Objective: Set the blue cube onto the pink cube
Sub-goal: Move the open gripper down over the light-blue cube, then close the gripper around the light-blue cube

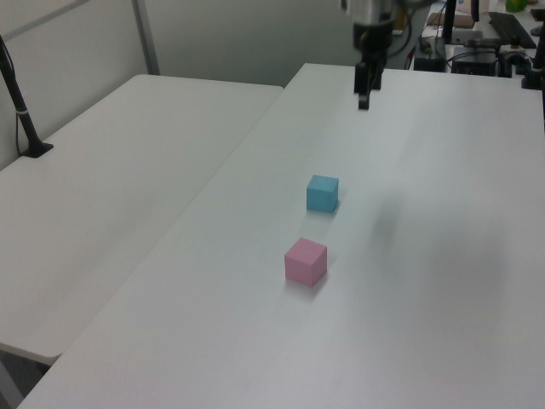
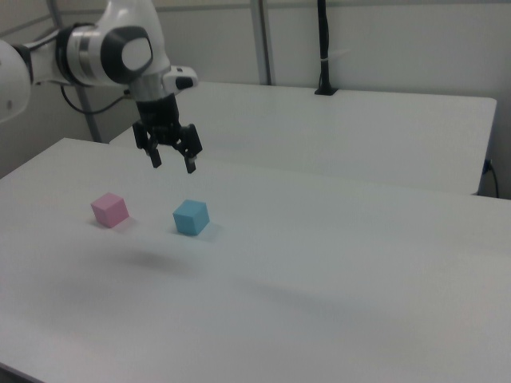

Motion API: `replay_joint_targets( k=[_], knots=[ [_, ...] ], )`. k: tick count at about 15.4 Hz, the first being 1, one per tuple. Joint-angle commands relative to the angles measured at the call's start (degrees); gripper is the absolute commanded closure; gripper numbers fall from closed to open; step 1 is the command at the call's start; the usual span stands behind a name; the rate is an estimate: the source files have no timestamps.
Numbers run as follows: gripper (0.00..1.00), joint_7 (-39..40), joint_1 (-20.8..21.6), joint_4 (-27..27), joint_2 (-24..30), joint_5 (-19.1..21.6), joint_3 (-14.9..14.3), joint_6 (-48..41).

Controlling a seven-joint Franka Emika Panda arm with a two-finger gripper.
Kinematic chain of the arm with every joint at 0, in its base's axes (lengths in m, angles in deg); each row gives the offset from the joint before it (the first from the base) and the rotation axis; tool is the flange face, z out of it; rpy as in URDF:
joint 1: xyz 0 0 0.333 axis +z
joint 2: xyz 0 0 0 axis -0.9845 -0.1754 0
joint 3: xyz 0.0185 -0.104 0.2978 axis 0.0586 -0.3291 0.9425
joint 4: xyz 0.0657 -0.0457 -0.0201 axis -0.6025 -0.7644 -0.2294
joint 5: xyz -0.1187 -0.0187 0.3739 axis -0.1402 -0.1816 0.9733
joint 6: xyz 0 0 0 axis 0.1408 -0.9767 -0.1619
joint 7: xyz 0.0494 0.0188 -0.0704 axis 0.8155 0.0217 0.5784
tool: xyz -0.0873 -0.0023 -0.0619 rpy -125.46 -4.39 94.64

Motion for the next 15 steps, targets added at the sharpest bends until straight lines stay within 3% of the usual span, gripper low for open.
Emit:
replay_joint_targets(
  k=[1,6,11,13,14,15],
  knots=[
    [0.0,0.07,3.6,-0.05,-6.08,-0.08,-0.44,6.33],
    [0.0,-0.1,5.46,-0.05,-13.3,-2.53,-0.62,15.12],
    [0.0,-0.19,5.54,-0.05,-16.38,-5.35,-0.71,18.65],
    [0.14,-2.37,5.54,-0.05,-16.91,-5.7,-0.71,20.58],
    [0.28,-5.26,5.54,-0.14,-17.61,-7.36,-0.71,21.98],
    [0.29,-7.29,5.98,-0.31,-17.88,-8.6,-0.62,22.69]
  ],
)
